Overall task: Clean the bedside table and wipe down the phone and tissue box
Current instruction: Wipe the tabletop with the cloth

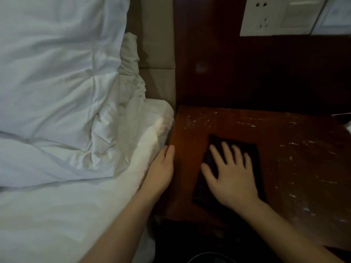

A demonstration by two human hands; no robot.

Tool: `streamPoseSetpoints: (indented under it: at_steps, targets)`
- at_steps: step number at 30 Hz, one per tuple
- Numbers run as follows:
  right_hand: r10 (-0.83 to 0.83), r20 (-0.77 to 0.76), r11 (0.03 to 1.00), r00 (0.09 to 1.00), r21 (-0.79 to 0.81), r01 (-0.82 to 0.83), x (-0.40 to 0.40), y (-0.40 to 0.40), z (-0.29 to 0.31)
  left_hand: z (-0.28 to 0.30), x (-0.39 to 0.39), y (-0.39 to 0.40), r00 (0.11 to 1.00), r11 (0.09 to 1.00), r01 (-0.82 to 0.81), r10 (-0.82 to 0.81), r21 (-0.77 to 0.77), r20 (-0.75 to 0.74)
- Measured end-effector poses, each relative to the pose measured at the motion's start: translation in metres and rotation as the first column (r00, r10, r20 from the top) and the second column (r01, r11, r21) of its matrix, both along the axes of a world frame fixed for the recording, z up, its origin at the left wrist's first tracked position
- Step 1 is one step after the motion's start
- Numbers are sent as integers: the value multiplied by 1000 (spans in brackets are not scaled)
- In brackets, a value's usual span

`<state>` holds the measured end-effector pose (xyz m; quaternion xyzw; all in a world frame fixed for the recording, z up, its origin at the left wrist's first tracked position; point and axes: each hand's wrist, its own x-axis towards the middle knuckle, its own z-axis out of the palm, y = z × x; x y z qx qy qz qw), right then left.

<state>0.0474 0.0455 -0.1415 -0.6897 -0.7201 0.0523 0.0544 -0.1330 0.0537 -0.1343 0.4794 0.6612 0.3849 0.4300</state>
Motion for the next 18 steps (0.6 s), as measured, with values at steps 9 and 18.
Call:
streamPoseSetpoints:
  at_steps: [9, 18]
  targets:
    - [197, -26, 980, 980, 49, -195, -68, 88, -4, -1, 10, 85, 947, 989, -137, 114, 54, 300]
    - [75, -67, 997, 995, 5, -74, -75, 199, -3, -12, -6, 102, 950, 988, -75, 30, 132, 312]
